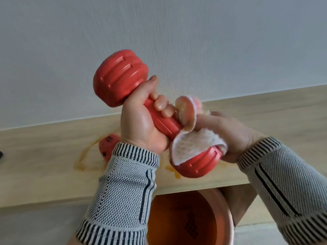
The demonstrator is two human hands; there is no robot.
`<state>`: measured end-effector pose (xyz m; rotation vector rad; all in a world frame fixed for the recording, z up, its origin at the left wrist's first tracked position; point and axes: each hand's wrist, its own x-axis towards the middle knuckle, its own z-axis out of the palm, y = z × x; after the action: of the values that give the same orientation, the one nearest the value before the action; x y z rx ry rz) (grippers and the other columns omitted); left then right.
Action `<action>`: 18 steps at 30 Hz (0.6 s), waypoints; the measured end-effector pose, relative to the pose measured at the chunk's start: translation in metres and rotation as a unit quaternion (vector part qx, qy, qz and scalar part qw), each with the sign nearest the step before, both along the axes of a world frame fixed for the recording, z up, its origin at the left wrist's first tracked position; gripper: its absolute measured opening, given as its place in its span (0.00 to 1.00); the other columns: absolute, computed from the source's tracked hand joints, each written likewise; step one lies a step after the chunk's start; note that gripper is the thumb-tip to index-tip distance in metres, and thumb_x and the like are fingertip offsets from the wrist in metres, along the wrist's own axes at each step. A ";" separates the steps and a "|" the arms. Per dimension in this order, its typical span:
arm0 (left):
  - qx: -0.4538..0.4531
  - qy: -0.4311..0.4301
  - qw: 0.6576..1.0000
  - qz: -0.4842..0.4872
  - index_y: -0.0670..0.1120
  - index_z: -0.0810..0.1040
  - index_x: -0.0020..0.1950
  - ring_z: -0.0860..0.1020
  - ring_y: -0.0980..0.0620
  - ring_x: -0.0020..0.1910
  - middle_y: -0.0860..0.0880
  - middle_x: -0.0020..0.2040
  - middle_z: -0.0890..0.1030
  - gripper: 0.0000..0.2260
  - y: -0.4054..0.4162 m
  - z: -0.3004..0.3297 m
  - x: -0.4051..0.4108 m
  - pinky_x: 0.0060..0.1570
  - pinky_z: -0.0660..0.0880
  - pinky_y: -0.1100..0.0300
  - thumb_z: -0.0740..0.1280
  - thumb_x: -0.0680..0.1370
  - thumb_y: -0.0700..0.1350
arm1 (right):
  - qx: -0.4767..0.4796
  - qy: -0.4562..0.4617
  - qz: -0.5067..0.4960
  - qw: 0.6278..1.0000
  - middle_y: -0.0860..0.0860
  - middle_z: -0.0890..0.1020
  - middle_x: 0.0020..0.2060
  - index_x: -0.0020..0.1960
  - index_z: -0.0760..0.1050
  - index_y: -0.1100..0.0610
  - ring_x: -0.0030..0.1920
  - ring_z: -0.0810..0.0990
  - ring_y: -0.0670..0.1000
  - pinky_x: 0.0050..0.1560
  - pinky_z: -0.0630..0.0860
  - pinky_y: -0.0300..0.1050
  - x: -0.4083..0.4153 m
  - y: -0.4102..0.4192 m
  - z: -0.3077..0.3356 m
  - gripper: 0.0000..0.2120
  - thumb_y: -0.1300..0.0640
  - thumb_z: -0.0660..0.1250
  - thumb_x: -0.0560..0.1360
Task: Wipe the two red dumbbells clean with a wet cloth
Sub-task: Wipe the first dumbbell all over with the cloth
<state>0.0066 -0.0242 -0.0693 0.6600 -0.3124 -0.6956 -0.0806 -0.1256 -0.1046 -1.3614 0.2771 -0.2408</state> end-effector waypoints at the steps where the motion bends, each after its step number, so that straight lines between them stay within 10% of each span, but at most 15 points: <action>1: -0.009 -0.004 1.000 -0.024 0.49 0.64 0.29 0.63 0.56 0.19 0.54 0.22 0.63 0.16 0.001 0.000 -0.001 0.25 0.66 0.66 0.65 0.75 0.45 | 0.109 -0.017 0.070 0.991 0.62 0.76 0.40 0.49 0.76 0.63 0.38 0.78 0.56 0.43 0.76 0.46 -0.001 -0.002 -0.005 0.23 0.52 0.77 0.60; 6: -0.083 0.032 0.994 -0.058 0.51 0.64 0.30 0.63 0.59 0.20 0.55 0.22 0.63 0.12 0.002 0.003 0.001 0.29 0.67 0.65 0.64 0.70 0.46 | 0.312 -0.049 0.188 0.930 0.60 0.79 0.40 0.54 0.74 0.59 0.38 0.80 0.58 0.45 0.75 0.53 -0.001 0.008 -0.017 0.22 0.43 0.66 0.70; 9: -0.123 0.069 0.990 0.010 0.51 0.64 0.30 0.64 0.59 0.21 0.56 0.23 0.64 0.14 0.004 0.001 0.009 0.30 0.67 0.65 0.61 0.76 0.46 | 0.392 -0.036 0.156 0.906 0.57 0.78 0.40 0.53 0.73 0.57 0.34 0.81 0.56 0.35 0.79 0.47 0.002 0.019 -0.011 0.29 0.41 0.76 0.61; 12: -0.114 0.057 0.988 0.091 0.51 0.64 0.31 0.64 0.57 0.22 0.56 0.24 0.64 0.15 0.004 0.000 0.015 0.30 0.67 0.63 0.61 0.77 0.46 | 0.416 -0.039 0.090 0.904 0.53 0.79 0.42 0.57 0.72 0.50 0.35 0.83 0.52 0.33 0.81 0.46 0.011 0.025 -0.010 0.21 0.36 0.63 0.73; 18: -0.063 -0.049 0.963 0.257 0.48 0.65 0.31 0.66 0.52 0.25 0.52 0.26 0.67 0.15 -0.003 0.003 0.014 0.31 0.66 0.58 0.64 0.77 0.40 | 0.412 -0.095 -0.067 0.904 0.58 0.81 0.57 0.67 0.73 0.57 0.47 0.84 0.56 0.54 0.79 0.56 0.027 0.037 -0.008 0.25 0.40 0.58 0.79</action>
<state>0.0204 -0.0268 -0.0658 0.6217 -0.2589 -0.1443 -0.0537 -0.0889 -0.1125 -0.4739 0.2638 -0.3211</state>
